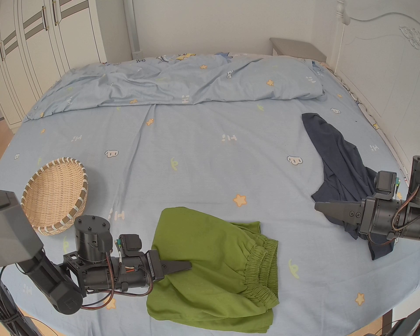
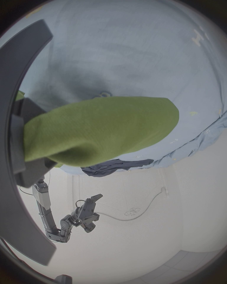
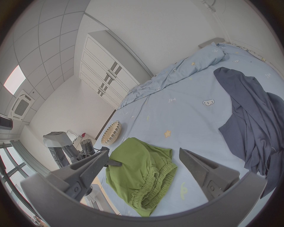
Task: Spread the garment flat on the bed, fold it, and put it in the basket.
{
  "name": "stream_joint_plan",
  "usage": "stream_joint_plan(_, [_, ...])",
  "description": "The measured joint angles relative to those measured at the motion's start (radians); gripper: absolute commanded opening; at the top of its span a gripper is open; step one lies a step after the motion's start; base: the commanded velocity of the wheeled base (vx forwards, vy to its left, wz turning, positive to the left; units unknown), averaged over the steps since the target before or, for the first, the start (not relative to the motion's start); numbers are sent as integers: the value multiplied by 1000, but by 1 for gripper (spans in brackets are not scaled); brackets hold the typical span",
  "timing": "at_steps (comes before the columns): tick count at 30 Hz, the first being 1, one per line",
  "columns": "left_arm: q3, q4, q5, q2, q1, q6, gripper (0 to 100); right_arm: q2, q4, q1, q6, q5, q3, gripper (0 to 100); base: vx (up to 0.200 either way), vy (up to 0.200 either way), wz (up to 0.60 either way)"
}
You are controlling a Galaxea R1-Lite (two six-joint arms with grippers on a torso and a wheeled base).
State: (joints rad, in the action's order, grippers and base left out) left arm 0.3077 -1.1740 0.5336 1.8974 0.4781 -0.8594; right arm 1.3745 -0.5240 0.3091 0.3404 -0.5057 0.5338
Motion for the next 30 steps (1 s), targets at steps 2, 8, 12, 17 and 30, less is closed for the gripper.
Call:
stream_joint_plan(2, [15, 78, 0, -33, -13, 25, 0, 0, 0, -1, 1, 0, 1, 100, 0, 0, 0])
stream_joint_plan(8, [79, 336, 2, -131, -46, 128, 0, 2, 1, -1, 3, 0, 2, 100, 0, 0, 0])
stream_joint_plan(12, [121, 457, 7, -196, -67, 188, 0, 2, 1, -2, 4, 0, 3, 100, 0, 100, 0])
stream_joint_plan(17, [150, 515, 11, -251, -102, 235, 0, 1, 1, 3, 13, -1, 3, 100, 0, 200, 0])
stream_joint_plan(30, [154, 519, 12, -284, -103, 239, 0, 0, 0, 6, 14, -8, 1, 100, 0, 200, 0])
